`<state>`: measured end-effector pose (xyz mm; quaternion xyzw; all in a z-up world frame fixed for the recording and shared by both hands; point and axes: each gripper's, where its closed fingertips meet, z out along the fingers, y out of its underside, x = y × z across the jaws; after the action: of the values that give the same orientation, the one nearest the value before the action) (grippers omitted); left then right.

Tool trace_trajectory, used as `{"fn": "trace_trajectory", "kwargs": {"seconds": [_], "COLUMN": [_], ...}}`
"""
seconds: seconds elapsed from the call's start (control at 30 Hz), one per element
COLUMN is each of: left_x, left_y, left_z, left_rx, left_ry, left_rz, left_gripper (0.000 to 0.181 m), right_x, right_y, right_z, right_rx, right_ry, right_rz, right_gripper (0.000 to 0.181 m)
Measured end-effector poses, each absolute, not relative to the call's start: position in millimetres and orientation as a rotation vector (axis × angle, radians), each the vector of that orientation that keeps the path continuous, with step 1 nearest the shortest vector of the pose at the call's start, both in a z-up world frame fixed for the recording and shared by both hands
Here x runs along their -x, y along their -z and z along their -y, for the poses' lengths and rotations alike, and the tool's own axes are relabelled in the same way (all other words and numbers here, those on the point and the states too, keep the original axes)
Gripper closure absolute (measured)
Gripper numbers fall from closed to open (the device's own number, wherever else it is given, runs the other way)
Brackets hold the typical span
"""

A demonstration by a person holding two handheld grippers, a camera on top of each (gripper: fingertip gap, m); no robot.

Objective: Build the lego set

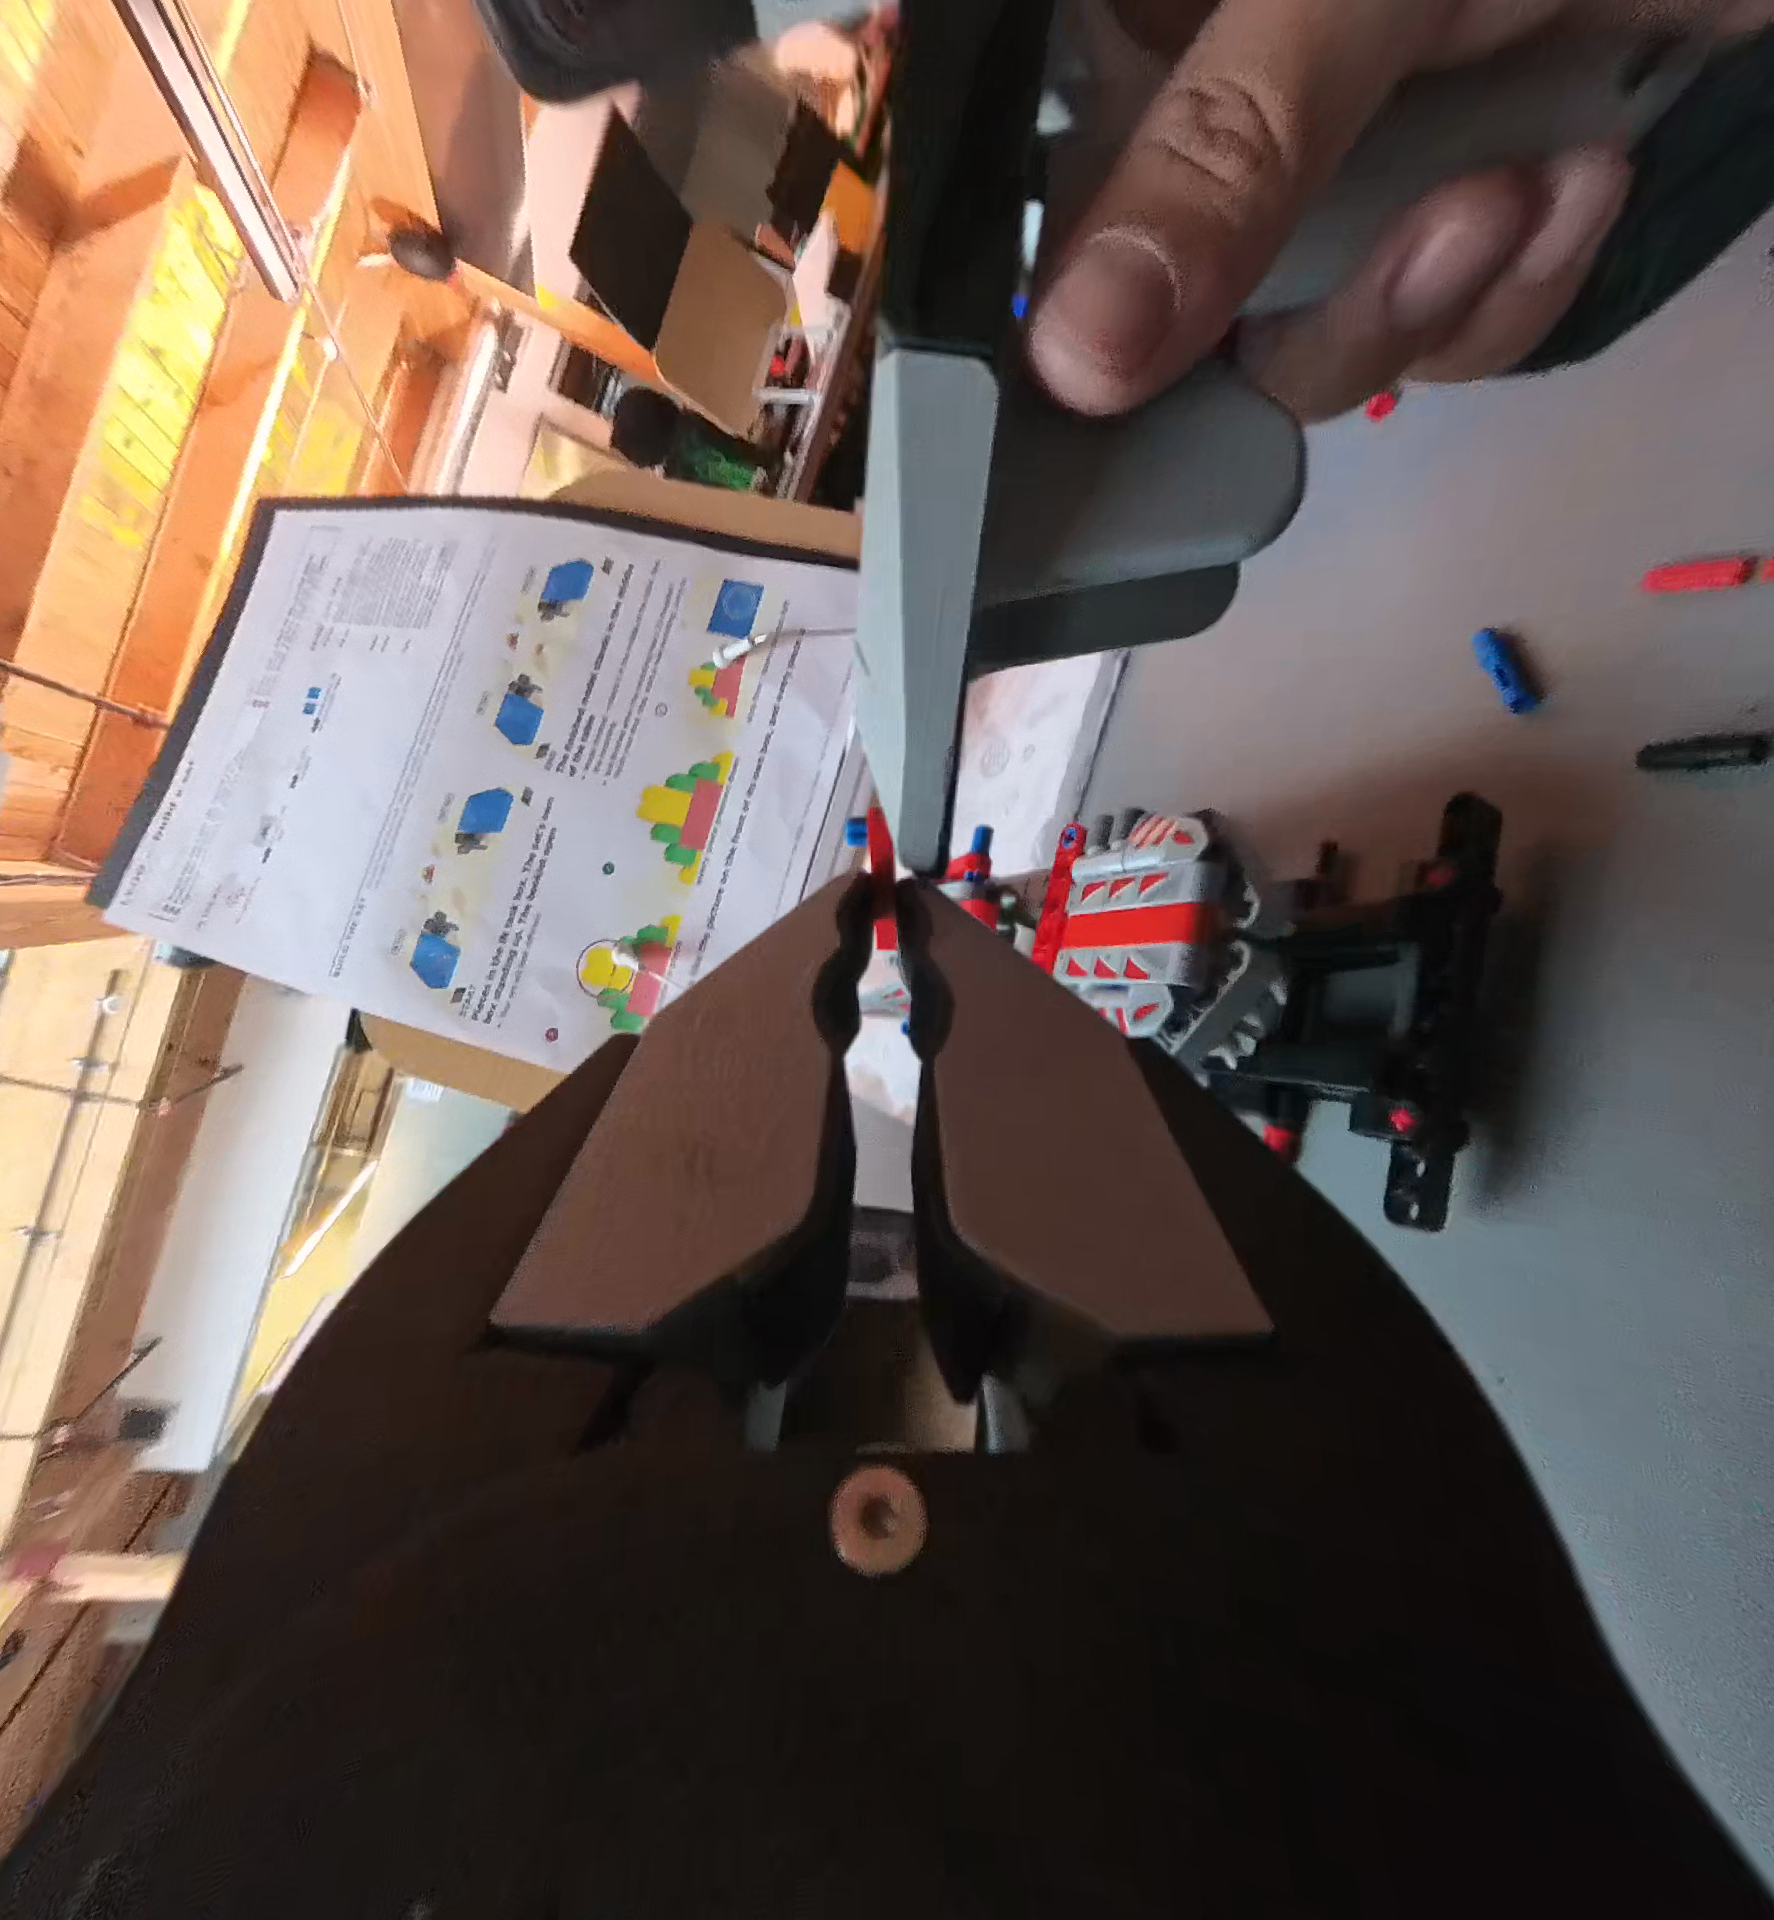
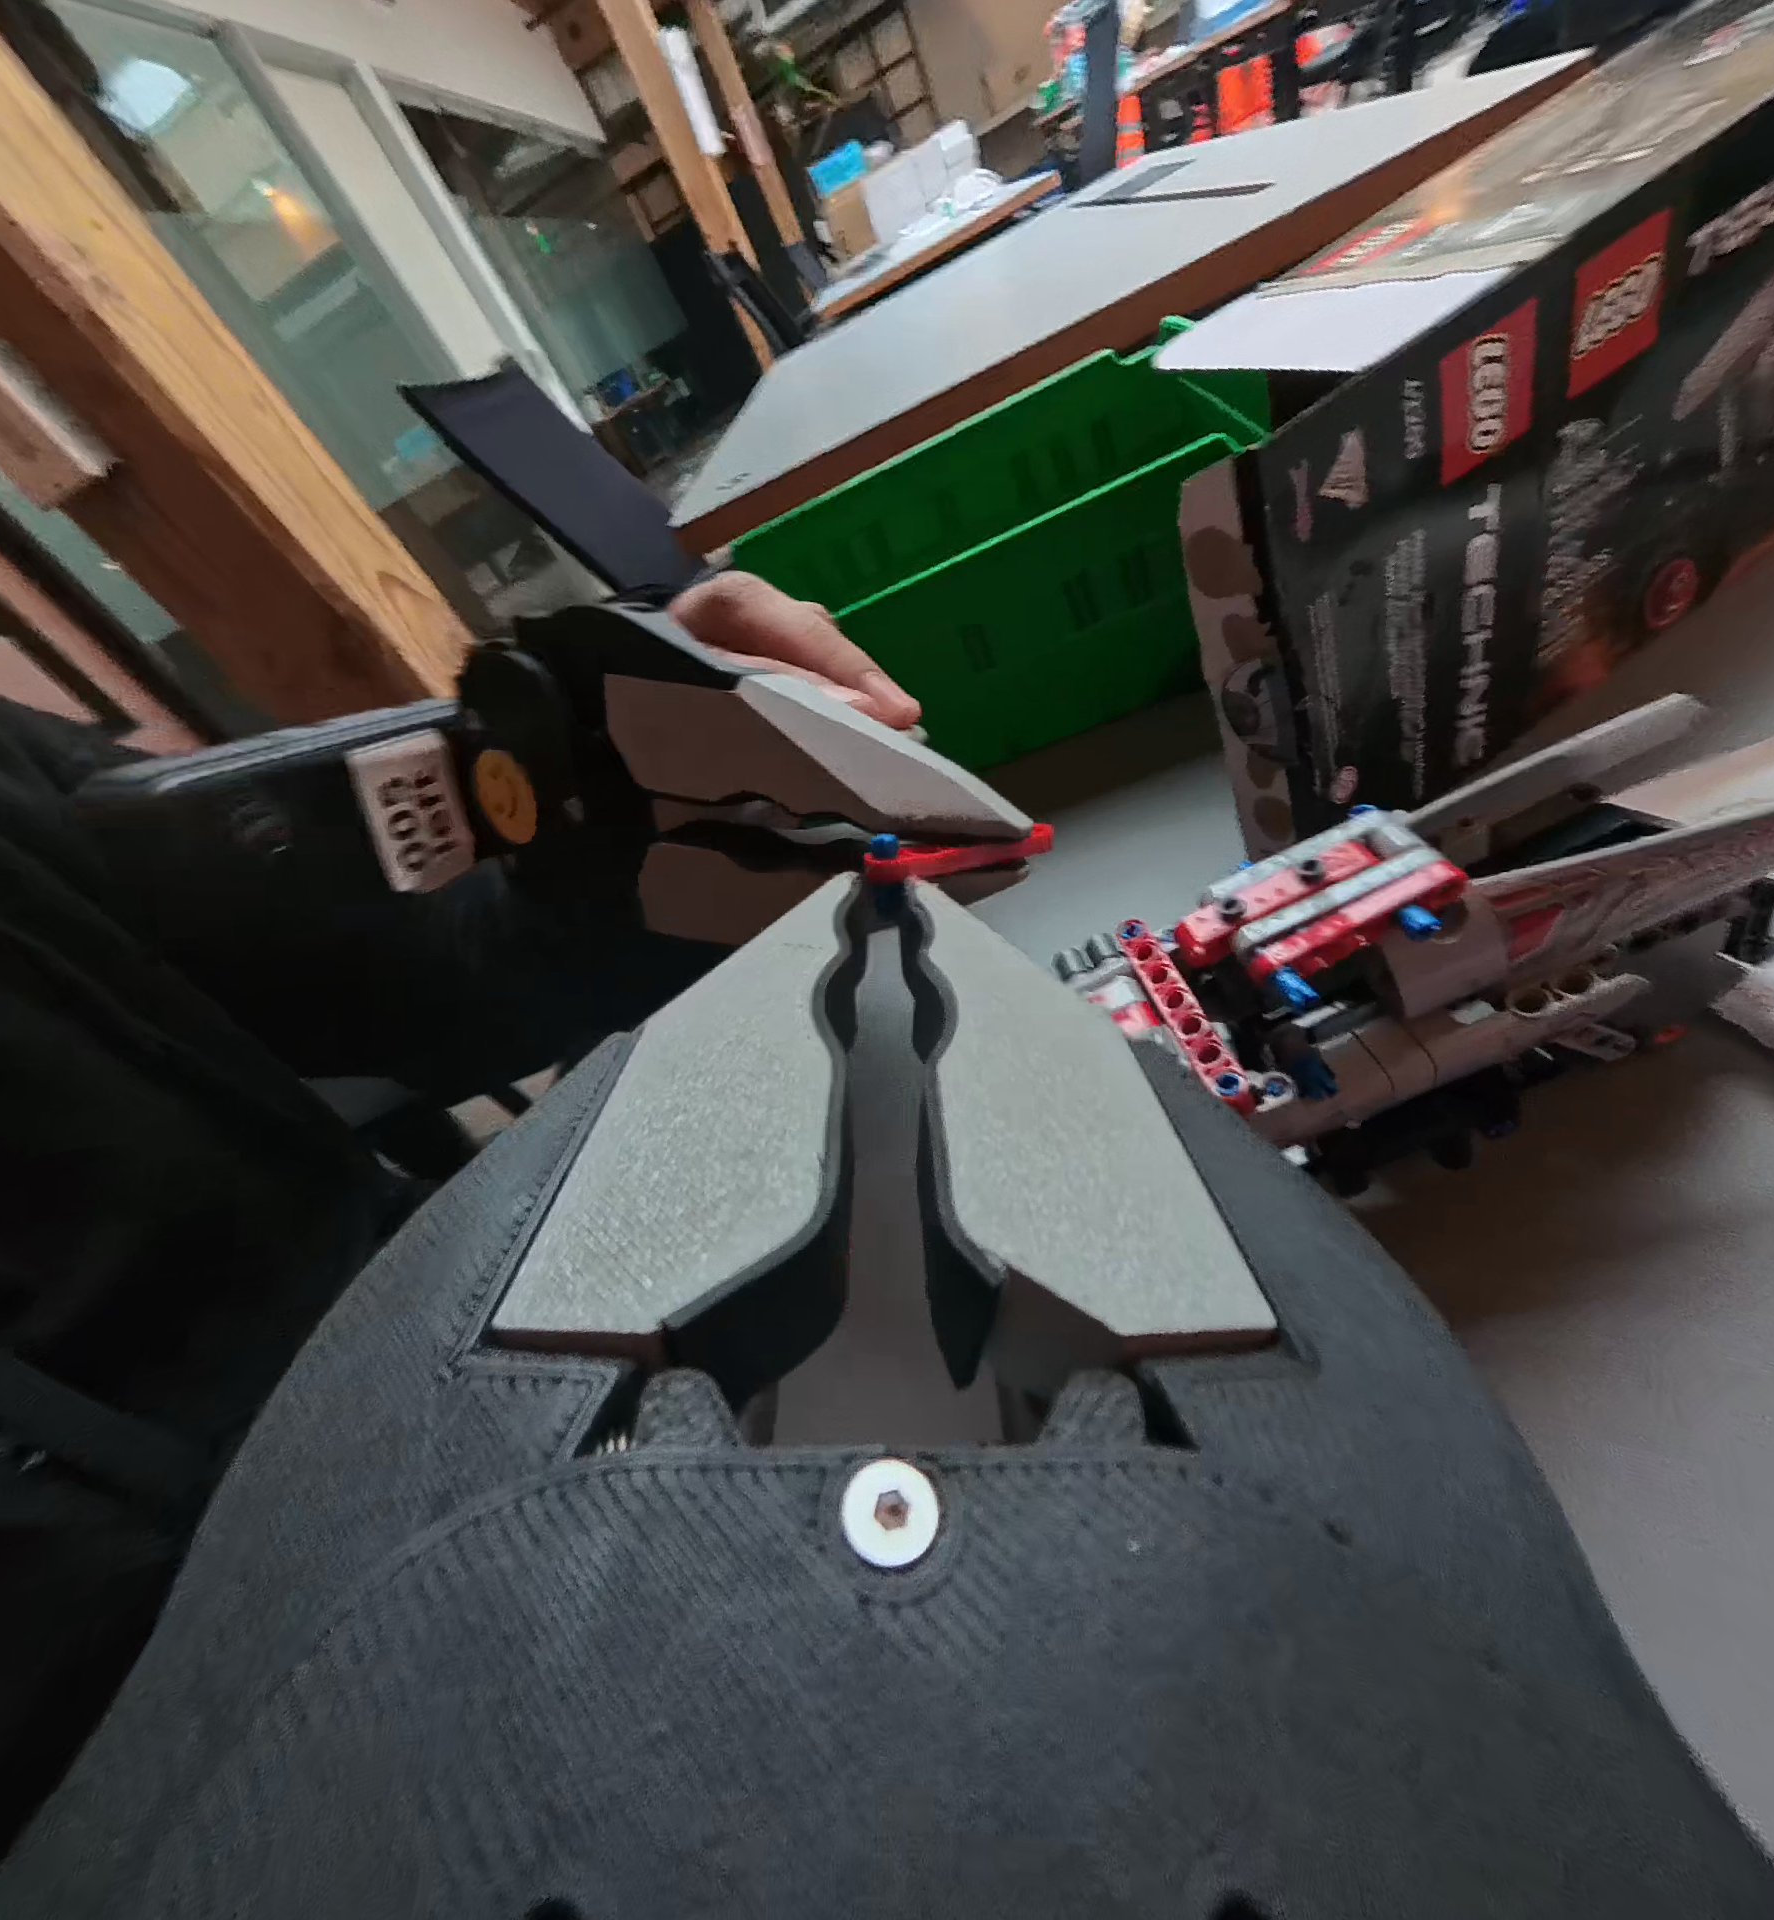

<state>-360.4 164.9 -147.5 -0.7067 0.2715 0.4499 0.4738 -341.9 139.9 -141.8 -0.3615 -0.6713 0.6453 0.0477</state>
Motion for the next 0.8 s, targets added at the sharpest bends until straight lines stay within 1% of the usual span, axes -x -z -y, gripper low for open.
{"fn": "trace_trajectory", "kwargs": {"seconds": [0.27,0.43,0.47,0.53,0.57,0.6,0.67,0.7,0.8], "left_x": [366,369,370,387,390,386,372,367,367], "left_y": [153,155,152,116,101,97,118,129,122], "left_z": [-162,-163,-162,-149,-140,-137,-148,-155,-157], "left_rx": [1.825,1.810,1.796,1.693,1.657,1.650,1.680,1.708,1.681], "left_ry": [-1.075,-1.038,-1.023,-1.048,-0.962,-0.915,-0.988,-0.999,-1.005], "left_rz": [-0.615,-0.572,-0.550,-0.374,-0.293,-0.301,-0.470,-0.517,-0.481], "left_gripper": [0.180,0.180,0.180,0.180,0.180,0.179,0.179,0.179,0.179], "right_x": [348,351,351,349,347,346,346,347,337], "right_y": [150,154,154,182,190,181,144,138,146], "right_z": [-142,-142,-141,-136,-129,-124,-126,-131,-138], "right_rx": [1.075,1.109,1.105,1.163,1.174,1.141,1.020,1.010,0.957], "right_ry": [-1.636,-1.603,-1.590,-1.495,-1.540,-1.635,-1.769,-1.761,-1.693], "right_rz": [2.055,2.013,2.015,2.138,2.157,2.124,1.984,1.969,2.096], "right_gripper": [0.180,0.180,0.180,0.180,0.180,0.180,0.180,0.180,0.180]}}
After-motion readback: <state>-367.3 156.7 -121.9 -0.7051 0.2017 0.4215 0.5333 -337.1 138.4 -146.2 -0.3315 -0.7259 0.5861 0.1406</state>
